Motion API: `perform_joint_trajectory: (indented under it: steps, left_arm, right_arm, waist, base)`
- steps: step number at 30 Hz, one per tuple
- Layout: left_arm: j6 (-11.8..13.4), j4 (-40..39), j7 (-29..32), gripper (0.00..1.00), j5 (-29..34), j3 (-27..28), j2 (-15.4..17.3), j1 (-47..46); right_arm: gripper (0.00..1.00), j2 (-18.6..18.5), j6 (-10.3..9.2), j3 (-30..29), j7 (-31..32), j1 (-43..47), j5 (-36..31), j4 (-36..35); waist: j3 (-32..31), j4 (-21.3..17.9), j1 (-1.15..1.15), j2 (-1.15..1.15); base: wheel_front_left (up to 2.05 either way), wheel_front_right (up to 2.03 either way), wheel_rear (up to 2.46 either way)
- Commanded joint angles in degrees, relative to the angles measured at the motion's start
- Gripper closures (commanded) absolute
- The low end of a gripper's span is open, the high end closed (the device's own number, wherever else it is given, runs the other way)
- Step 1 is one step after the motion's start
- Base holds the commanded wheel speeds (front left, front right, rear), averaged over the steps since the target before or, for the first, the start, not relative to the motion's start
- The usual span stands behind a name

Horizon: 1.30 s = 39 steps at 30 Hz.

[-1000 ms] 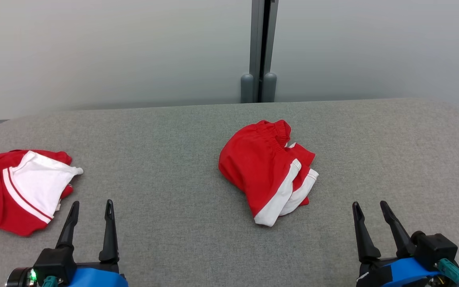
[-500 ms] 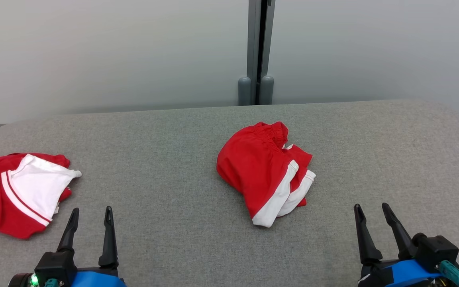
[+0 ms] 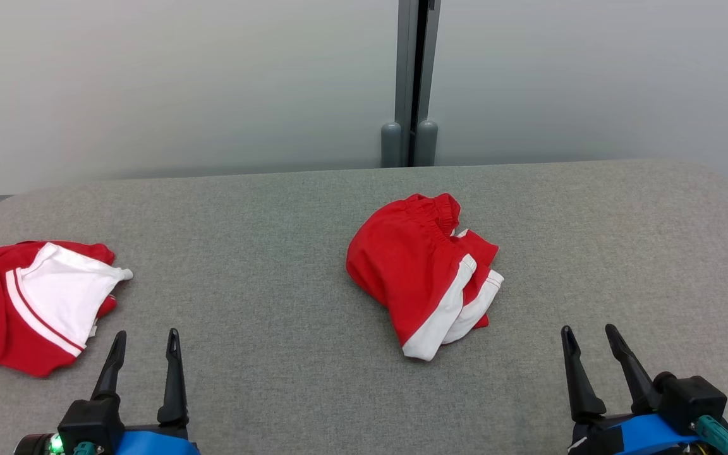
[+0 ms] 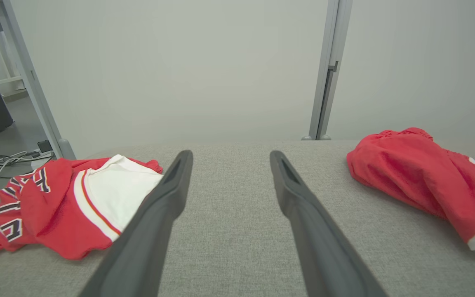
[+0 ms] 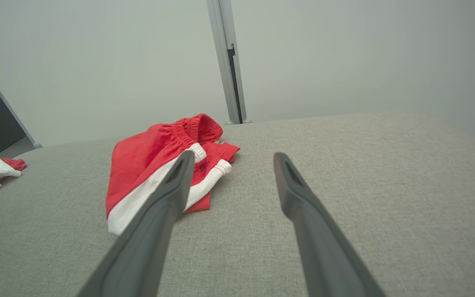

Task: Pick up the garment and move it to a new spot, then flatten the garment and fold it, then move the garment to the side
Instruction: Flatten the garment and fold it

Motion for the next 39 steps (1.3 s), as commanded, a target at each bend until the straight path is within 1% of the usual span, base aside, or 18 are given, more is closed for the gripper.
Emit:
perform_joint_trajectory:
  steps: [1, 14, 23, 32, 39]
  left_arm:
    - [-0.26, 0.04, -0.17, 0.00, 0.25, 0.29, -0.08, -0.50]
    - [-0.71, 0.22, -0.17, 0.00, 0.72, 0.81, -0.51, -0.89]
    - [-0.91, -0.12, -0.17, 0.00, 1.35, -0.22, -1.31, -1.66]
    - [-1.75, 0.57, -0.17, 0.00, 1.26, -1.17, -1.90, -3.78]
    - [-2.42, 1.00, -0.17, 0.00, 1.34, -2.73, -2.56, -6.22]
  right_arm:
    - [0.00, -0.31, 0.03, 0.03, -0.21, 0.30, 0.04, 0.08]
    - [0.00, -0.31, 0.03, 0.30, -0.21, -0.29, -0.20, 0.46]
    - [0.00, -0.30, 0.03, 2.70, -0.21, -7.12, -1.91, 2.05]
    - [0.00, -0.31, 0.03, 3.91, -0.21, -18.22, -4.06, 8.80]
    - [0.00, -0.34, 0.03, 2.55, -0.21, -26.07, -5.58, 18.79]
  waist:
    - [0.00, 0.00, 0.00, 0.00]
    - [0.24, 0.35, 0.00, 0.00]
    - [1.60, 1.45, 0.00, 0.00]
    - [4.31, 4.48, 0.00, 0.00]
    - [7.85, 7.34, 0.00, 0.00]
  base:
    - [0.00, 0.00, 0.00]
    - [0.00, 0.00, 0.00]
    - [0.00, 0.00, 0.00]
    - [0.00, 0.00, 0.00]
    - [0.00, 0.00, 0.00]
